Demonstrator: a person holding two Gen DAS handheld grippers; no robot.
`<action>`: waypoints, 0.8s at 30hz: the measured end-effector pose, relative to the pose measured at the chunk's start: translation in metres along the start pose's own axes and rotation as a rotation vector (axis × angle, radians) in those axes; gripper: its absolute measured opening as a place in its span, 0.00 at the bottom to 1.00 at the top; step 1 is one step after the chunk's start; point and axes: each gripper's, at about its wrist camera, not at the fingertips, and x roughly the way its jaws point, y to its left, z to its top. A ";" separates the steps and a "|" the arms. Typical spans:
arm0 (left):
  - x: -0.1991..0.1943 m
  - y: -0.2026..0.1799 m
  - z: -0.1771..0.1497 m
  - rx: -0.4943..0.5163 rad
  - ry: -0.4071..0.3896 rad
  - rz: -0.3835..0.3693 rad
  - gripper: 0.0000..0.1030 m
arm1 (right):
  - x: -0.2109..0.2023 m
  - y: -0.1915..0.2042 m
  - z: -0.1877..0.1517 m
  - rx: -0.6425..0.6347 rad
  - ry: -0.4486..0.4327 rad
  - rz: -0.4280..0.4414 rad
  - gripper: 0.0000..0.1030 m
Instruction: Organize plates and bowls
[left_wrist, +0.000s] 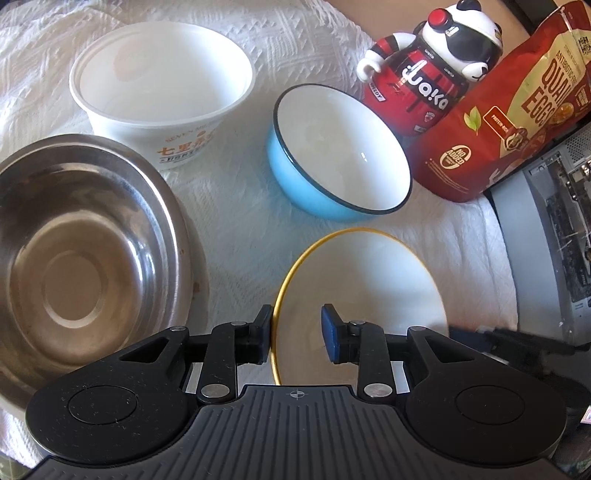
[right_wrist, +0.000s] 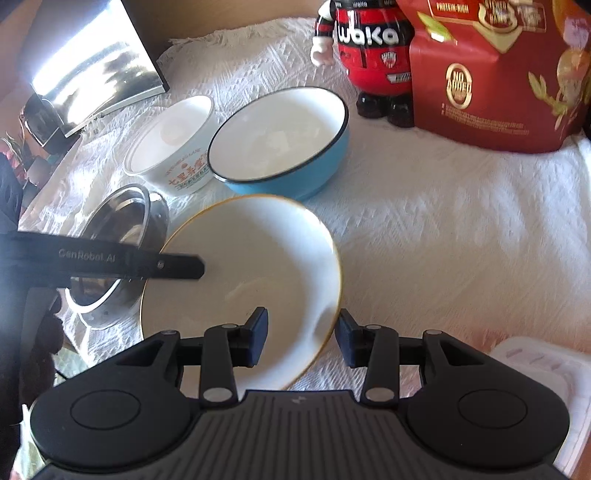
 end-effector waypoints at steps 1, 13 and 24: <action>-0.001 0.001 0.000 0.001 -0.005 0.001 0.30 | -0.001 0.001 0.001 -0.012 -0.012 -0.013 0.40; -0.024 0.004 0.006 -0.044 -0.090 0.055 0.29 | -0.015 0.007 0.007 -0.179 -0.169 -0.151 0.46; -0.039 0.020 0.017 0.101 -0.106 -0.042 0.30 | -0.023 0.038 0.011 -0.127 -0.303 -0.293 0.68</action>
